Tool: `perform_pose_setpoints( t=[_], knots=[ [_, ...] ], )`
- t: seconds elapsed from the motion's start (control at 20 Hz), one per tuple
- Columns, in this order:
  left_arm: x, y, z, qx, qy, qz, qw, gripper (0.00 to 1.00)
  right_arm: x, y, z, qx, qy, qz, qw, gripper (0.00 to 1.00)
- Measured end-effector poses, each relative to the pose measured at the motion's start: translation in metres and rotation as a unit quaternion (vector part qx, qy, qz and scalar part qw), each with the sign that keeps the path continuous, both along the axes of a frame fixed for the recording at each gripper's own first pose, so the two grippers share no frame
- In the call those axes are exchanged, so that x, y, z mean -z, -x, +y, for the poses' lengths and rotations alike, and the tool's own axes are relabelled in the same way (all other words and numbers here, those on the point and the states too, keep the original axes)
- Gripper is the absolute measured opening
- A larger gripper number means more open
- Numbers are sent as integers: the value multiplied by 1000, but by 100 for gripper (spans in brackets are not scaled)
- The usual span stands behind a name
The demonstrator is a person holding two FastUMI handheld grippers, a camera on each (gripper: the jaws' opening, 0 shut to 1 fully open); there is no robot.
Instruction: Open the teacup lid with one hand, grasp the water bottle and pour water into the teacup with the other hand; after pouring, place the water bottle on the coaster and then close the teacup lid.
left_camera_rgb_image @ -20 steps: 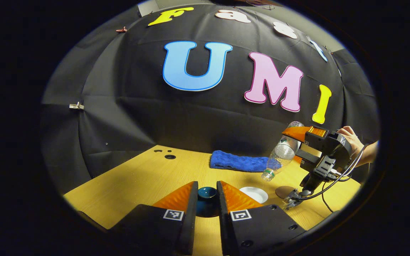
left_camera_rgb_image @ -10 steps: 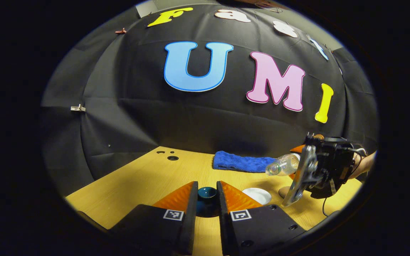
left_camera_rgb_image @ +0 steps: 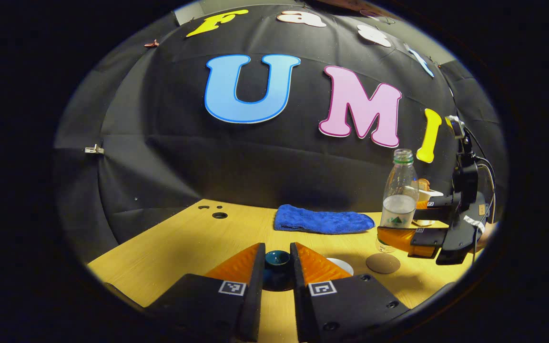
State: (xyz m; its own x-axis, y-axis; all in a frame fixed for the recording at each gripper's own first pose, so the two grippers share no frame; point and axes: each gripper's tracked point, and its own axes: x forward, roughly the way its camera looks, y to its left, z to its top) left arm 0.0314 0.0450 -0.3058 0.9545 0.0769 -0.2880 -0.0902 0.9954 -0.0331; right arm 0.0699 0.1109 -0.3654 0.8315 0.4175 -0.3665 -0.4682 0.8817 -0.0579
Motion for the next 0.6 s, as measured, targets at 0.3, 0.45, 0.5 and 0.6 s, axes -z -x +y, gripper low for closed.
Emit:
perform_pose_setpoints(
  t=[0.3,0.45,0.5,0.6],
  knots=[
    [4,-6,-17,11,1,4,1000,33,6,-11,0,45,-106,53,992,76],
    [6,-8,-22,13,0,7,1000,34,1,-12,0,62,-122,64,989,76],
    [6,-8,-23,12,0,8,1000,33,0,-9,0,64,-121,67,988,76],
    [7,-8,-24,9,3,9,1000,33,2,-9,0,66,-117,74,988,76]
  ],
)
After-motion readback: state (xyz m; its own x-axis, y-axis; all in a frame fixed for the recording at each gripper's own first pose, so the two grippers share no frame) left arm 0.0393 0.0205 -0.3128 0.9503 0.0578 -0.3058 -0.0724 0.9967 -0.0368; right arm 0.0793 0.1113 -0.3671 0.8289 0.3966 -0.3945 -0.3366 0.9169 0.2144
